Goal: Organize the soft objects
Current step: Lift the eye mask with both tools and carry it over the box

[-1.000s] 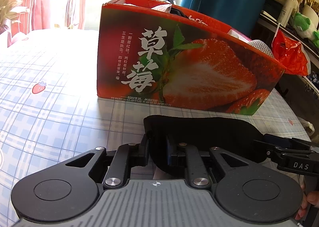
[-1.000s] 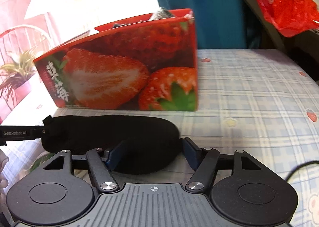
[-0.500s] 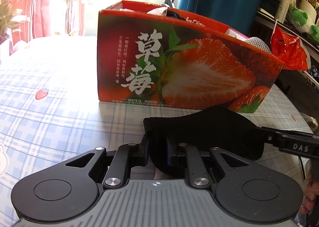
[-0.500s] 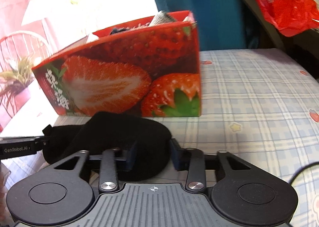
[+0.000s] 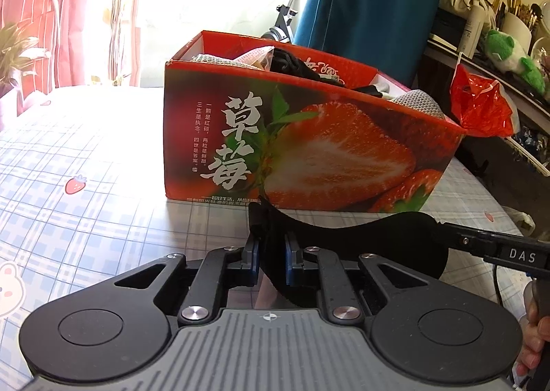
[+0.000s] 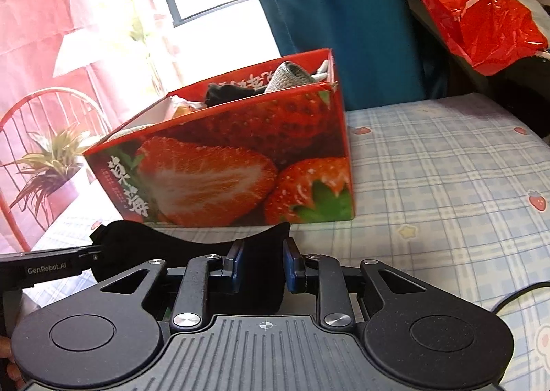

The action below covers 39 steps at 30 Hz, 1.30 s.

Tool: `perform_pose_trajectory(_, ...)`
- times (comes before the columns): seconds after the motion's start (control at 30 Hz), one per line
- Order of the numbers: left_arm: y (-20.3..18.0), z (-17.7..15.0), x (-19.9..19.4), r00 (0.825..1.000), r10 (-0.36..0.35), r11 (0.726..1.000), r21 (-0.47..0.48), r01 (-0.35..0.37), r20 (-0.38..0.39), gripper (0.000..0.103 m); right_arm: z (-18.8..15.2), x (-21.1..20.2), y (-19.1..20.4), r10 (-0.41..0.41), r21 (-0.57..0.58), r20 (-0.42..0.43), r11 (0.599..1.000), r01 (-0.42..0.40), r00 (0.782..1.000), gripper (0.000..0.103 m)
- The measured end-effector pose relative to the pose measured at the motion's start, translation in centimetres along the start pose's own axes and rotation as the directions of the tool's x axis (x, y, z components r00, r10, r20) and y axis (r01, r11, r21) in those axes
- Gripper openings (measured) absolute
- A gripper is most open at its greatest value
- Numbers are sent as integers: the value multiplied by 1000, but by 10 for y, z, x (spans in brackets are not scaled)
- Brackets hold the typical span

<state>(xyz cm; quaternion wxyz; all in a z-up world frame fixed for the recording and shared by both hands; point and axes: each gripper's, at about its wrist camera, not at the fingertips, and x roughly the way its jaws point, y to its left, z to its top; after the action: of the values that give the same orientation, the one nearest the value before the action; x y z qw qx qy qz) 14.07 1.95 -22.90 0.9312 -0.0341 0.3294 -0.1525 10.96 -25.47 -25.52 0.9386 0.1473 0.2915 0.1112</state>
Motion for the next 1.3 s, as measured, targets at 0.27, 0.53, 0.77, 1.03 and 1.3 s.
perform_pose_trajectory(0.27, -3, -2, -4, 1000, -11, 1000, 2, 11, -5, 15, -4, -6, 1, 12, 10, 3, 1000, -12, 1000, 14)
perform_pose_trajectory(0.53, -2, -5, -2, 1000, -12, 1000, 2, 12, -10, 15, -7, -5, 0, 14, 17, -1, 1000, -14, 1000, 11)
perform_pose_trajectory(0.77, -2, -8, 0, 1000, -12, 1000, 2, 12, -25, 15, -7, -3, 0, 19, 22, -8, 1000, -19, 1000, 19)
perform_pose_trajectory(1.03, 2, -14, 7, 998, -3, 1000, -22, 1, -62, 15, -10, 4, -9, 31, 78, -33, 997, -29, 999, 23)
perform_pose_trajectory(1.3, 2, -11, 4, 999, 2, 1000, -25, -3, -40, 12, -8, 4, -4, 5, 0, -26, 1000, -5, 1000, 3)
